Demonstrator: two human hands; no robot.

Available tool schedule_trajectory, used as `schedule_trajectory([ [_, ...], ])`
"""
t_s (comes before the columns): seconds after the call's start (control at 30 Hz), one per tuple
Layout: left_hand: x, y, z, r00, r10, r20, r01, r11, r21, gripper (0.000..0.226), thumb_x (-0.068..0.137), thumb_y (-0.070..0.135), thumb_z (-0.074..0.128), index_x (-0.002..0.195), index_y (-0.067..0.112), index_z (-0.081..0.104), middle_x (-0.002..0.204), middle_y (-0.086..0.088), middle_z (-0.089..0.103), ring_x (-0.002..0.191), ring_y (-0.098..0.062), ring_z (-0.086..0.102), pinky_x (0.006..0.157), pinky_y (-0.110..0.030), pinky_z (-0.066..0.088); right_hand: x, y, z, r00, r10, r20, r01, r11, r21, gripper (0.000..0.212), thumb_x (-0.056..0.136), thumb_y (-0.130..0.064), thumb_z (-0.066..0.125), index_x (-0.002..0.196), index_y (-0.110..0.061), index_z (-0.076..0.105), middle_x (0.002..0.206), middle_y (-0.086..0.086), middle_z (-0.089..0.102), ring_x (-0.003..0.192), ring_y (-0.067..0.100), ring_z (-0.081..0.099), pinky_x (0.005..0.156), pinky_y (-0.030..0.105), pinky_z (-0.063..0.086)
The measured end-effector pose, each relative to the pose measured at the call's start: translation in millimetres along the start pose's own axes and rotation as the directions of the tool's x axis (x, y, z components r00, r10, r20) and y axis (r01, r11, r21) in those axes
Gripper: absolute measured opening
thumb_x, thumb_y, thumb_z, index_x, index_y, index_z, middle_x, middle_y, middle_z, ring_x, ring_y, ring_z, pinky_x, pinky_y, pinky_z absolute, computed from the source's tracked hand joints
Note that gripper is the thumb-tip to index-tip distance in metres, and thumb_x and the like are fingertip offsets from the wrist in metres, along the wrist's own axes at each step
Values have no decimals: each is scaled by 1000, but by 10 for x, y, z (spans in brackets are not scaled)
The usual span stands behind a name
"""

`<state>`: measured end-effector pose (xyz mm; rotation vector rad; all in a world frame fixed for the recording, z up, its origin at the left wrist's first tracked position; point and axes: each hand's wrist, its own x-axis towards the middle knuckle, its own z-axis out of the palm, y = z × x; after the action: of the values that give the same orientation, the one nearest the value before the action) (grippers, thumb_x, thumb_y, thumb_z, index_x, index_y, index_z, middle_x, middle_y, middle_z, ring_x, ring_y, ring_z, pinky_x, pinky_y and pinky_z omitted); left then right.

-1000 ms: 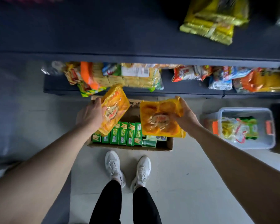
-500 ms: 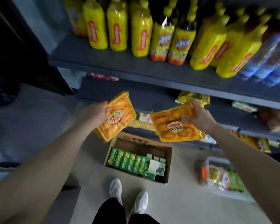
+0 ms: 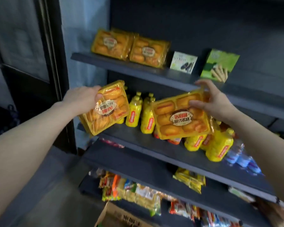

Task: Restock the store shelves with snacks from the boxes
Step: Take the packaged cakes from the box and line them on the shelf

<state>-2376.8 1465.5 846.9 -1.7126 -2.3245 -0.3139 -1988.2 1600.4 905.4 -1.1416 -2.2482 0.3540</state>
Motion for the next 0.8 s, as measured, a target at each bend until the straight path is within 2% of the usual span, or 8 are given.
schedule_trajectory([
  [0.07, 161, -104, -265, 997, -11, -75, 9, 1000, -20, 39, 106, 43, 28, 131, 23, 49, 108, -14, 63, 95, -34, 60, 66, -36, 39, 218, -166, -232, 998, -41, -44, 42, 999, 30, 62, 87, -27, 77, 136, -43, 43, 129, -7, 51, 105, 19, 60, 92, 39, 53],
  [0.17, 440, -320, -527, 983, -17, -183, 9, 999, -43, 39, 105, 46, 29, 127, 24, 52, 113, -15, 64, 100, -37, 61, 71, -40, 45, 557, -354, -454, 990, -58, -127, 74, 990, 121, 47, 89, -25, 74, 127, -43, 52, 120, -7, 57, 100, 17, 64, 76, 36, 61],
  [0.27, 741, -554, -684, 970, -33, -240, 18, 998, -64, 37, 104, 47, 31, 120, 24, 55, 105, -10, 64, 96, -36, 61, 69, -39, 45, 943, -512, -512, 962, -63, -266, 108, 981, 158, 35, 91, -25, 72, 120, -37, 57, 111, -9, 58, 91, 7, 63, 68, 28, 58],
  [0.37, 1049, -798, -743, 963, -47, -267, 29, 997, -72, 35, 104, 45, 32, 117, 23, 56, 100, -7, 65, 92, -33, 61, 67, -38, 45, 1386, -563, -371, 917, 10, -399, 69, 981, 183, 33, 94, -22, 69, 123, -36, 60, 112, -6, 60, 82, 2, 62, 61, 19, 54],
  [0.5, 1478, -1110, -736, 968, -78, -240, 47, 990, -134, 35, 105, 45, 34, 120, 24, 57, 99, -5, 64, 89, -28, 59, 68, -36, 45, 2013, -591, 64, 904, 55, -424, 4, 990, 138, 35, 96, -23, 65, 122, -45, 62, 114, -2, 64, 92, 22, 68, 76, 42, 61],
  [0.6, 1827, -1325, -756, 975, -69, -214, 24, 979, -204, 36, 104, 46, 34, 124, 26, 57, 102, -4, 64, 92, -27, 60, 77, -40, 50, 2490, -615, 388, 916, 73, -394, -37, 995, 98, 32, 97, -23, 63, 122, -42, 62, 121, 3, 64, 99, 24, 65, 81, 43, 60],
  [0.7, 2184, -1472, -767, 981, -17, -193, -21, 981, -191, 34, 104, 46, 35, 123, 28, 57, 102, -2, 64, 90, -23, 58, 74, -37, 48, 2918, -632, 652, 919, 123, -376, -84, 989, 118, 29, 98, -23, 63, 119, -43, 63, 119, 0, 63, 101, 25, 64, 82, 47, 60],
  [0.8, 2486, -1563, -751, 983, 45, -178, -75, 983, -167, 34, 105, 45, 35, 124, 28, 57, 109, -3, 65, 96, -25, 60, 77, -36, 46, 3240, -617, 863, 920, 151, -361, -128, 988, 87, 28, 98, -23, 64, 120, -39, 63, 116, -1, 61, 100, 24, 63, 81, 45, 60],
])
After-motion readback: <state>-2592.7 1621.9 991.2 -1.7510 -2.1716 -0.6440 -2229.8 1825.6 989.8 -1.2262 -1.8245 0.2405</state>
